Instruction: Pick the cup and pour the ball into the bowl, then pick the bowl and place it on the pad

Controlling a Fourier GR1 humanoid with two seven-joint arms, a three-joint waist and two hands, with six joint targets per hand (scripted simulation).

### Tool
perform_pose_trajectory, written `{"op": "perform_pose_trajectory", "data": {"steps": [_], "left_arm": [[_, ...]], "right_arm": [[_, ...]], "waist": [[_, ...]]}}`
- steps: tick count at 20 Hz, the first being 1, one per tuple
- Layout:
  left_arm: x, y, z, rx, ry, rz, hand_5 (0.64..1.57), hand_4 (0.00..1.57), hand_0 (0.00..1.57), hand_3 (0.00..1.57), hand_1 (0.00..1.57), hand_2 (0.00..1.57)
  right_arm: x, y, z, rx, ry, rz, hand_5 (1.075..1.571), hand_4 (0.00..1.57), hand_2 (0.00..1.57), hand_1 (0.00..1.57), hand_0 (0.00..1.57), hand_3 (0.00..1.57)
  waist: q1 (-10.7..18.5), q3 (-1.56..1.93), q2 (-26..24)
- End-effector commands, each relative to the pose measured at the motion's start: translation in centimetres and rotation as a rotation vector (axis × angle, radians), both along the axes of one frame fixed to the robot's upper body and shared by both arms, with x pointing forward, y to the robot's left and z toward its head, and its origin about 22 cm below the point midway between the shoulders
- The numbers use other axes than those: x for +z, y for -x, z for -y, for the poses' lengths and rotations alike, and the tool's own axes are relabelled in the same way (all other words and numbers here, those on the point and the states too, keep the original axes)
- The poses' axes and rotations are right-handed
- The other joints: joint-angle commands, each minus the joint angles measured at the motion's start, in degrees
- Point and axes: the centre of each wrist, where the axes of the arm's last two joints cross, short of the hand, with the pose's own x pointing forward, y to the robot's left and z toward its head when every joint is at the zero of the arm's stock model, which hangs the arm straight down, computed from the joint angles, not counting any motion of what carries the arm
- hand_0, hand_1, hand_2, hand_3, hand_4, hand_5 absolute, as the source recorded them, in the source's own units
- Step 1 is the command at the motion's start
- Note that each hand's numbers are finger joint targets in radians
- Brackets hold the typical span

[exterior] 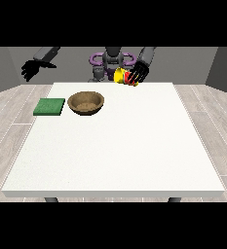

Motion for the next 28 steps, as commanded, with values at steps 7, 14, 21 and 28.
{"op": "perform_pose_trajectory", "data": {"steps": [7,14,21,28], "left_arm": [[2.2,1.1,5.8,-0.041,-0.191,0.045,1.569,0.98,1.2,1.57,1.2,1.57],[3.4,2.7,9.2,-0.029,-0.346,0.093,1.57,0.91,0.56,1.56,0.56,1.57],[4.7,2.6,11.5,-0.017,-0.544,0.204,1.571,0.9,0.43,1.57,0.43,1.57],[3.0,4.4,12.1,-0.102,-0.721,0.219,1.547,0.91,0.0,1.57,0.0,1.57]], "right_arm": [[0.0,0.8,2.2,-0.05,-0.016,0.006,1.55,0.0,0.0,0.0,0.0,0.0],[1.1,-1.0,2.1,-0.032,-0.005,0.03,1.537,0.0,0.0,0.0,0.0,0.0],[4.6,-7.8,-3.2,0.073,0.031,0.036,1.525,0.0,0.0,0.0,0.0,0.34],[2.9,-7.0,-3.5,0.061,-0.01,0.074,1.525,0.0,0.0,0.0,0.0,0.25]], "waist": [[2.1,-0.07,-0.3],[0.1,-0.07,2.3],[-2.9,-0.12,4.4],[-3.4,-0.09,5.6]]}}
